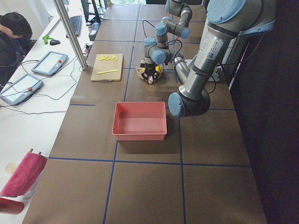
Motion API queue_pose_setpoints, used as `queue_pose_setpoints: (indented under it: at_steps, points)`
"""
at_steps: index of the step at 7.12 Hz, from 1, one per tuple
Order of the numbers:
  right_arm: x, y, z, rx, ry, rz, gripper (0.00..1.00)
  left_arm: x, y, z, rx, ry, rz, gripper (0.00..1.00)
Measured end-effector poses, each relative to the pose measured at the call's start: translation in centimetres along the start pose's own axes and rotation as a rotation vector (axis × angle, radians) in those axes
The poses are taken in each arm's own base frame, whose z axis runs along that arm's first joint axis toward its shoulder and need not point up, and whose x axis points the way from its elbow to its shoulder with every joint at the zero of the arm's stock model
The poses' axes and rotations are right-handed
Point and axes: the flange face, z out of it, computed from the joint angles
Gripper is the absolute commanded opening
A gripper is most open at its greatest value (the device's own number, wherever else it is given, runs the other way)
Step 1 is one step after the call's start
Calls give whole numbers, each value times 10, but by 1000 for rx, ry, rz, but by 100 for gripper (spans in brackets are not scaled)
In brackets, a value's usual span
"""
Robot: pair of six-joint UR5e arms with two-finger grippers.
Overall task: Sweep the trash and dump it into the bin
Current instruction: 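Push the items fully into the dustpan with the brush, then lift the brush away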
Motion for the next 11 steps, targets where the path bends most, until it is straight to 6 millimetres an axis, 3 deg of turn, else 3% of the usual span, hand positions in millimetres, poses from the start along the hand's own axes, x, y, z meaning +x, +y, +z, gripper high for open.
queue_pose_setpoints:
  at_steps: [11]
  points:
    - [24,-31,-32,0,-34,48,0,-4,-1,3,59,-22,19,0]
